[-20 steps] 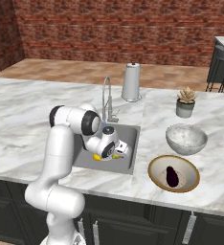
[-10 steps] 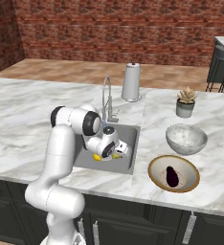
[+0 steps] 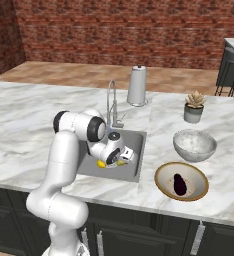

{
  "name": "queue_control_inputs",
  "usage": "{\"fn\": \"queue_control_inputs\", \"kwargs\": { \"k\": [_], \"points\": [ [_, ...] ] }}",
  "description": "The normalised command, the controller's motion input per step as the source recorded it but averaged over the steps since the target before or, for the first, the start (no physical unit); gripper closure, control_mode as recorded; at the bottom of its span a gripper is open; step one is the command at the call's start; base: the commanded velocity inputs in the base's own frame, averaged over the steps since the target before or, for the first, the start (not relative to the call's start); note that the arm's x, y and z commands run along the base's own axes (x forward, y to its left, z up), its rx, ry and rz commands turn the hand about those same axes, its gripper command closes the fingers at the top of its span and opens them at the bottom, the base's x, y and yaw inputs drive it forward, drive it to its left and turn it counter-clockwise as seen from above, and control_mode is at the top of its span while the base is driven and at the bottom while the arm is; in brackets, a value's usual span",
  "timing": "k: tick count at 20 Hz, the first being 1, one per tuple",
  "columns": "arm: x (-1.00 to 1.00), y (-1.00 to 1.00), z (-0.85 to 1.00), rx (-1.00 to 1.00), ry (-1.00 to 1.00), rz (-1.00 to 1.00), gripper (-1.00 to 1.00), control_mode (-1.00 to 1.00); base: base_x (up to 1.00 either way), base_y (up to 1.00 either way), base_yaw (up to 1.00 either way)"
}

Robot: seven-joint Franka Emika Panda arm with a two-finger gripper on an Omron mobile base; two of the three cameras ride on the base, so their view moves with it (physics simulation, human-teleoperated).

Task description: Pick the lemons from the sink and place them in one bowl. Place the eggplant in the other bowl. Then turn off the sink faucet.

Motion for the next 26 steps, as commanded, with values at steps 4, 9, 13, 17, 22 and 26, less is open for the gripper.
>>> {"fn": "queue_control_inputs", "kwargs": {
  "k": [4, 9, 13, 17, 22, 26],
  "points": [
    [-0.09, 0.00, 0.25, 0.00, 0.00, 0.00, 1.00, -1.00, 0.00, 0.00, 0.00],
    [-0.10, 0.00, 0.62, 0.00, 0.00, -0.03, 1.00, -1.00, 0.00, 0.00, 0.00],
    [-0.19, 0.00, 0.74, 0.00, 0.00, -0.02, 1.00, -1.00, 0.00, 0.00, 0.00],
    [-0.26, 0.02, 0.90, 0.00, 0.00, 0.00, 1.00, -1.00, 0.00, 0.00, 0.00],
    [-0.34, 0.00, 0.95, 0.00, 0.00, 0.00, 1.00, -1.00, 0.00, 0.00, 0.00],
    [-0.45, -0.05, 0.83, 0.01, 0.00, 0.00, 1.00, -1.00, 0.00, 0.00, 0.00]
  ]
}}
